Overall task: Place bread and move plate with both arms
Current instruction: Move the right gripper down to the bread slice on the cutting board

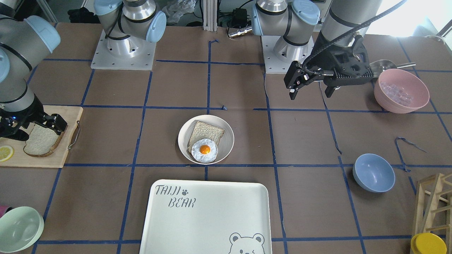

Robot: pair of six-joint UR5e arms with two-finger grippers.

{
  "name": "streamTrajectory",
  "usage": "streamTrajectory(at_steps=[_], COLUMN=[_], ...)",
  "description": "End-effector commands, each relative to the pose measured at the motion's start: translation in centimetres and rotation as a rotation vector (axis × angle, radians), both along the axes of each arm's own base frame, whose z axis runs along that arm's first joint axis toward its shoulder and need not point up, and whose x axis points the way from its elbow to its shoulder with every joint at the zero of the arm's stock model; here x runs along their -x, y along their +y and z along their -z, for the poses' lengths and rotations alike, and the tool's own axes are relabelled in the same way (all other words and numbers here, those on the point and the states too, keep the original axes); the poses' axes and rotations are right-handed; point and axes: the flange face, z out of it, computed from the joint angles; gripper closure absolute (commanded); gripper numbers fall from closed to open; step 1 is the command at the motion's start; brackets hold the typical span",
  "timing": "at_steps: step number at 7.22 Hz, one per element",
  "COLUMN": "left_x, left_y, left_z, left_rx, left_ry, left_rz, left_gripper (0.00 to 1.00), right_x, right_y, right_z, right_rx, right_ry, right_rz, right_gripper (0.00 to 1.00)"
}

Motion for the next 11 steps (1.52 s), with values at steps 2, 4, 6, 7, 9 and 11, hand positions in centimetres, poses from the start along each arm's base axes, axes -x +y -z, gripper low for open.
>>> streamTrajectory(at_steps=[2, 4, 6, 7, 9, 11], left_x=[0.1, 0.1, 0.1, 0.1, 0.1, 0.0], left_y=[0.0, 0.0, 0.0, 0.0, 0.0, 0.0], left_z=[0.1, 0.1, 0.1, 0.1, 0.1, 0.1], left_rx=[-0.001, -0.001, -0.001, -0.001, -0.001, -0.002], left_ry=[0.002, 0.002, 0.005, 0.003, 0.005, 0.003], left_rz=[0.002, 0.002, 0.002, 0.002, 0.002, 0.0], left_gripper=[0.0, 0.0, 0.0, 0.0, 0.0, 0.0], right_x=[2.2, 2.7, 2.8, 2.9, 2.9, 2.9], right_y=[0.8, 0.4, 0.3, 0.3, 0.3, 0.2], right_z=[6.4, 7.5, 8.1, 8.0, 8.2, 8.5], right_rx=[-0.071, -0.078, -0.072, -0.072, -0.077, -0.081], right_ry=[0.015, 0.013, 0.024, 0.025, 0.024, 0.02], right_rz=[-0.009, -0.007, -0.009, -0.011, -0.009, -0.009], right_gripper=[0.0, 0.0, 0.11, 0.12, 0.14, 0.14])
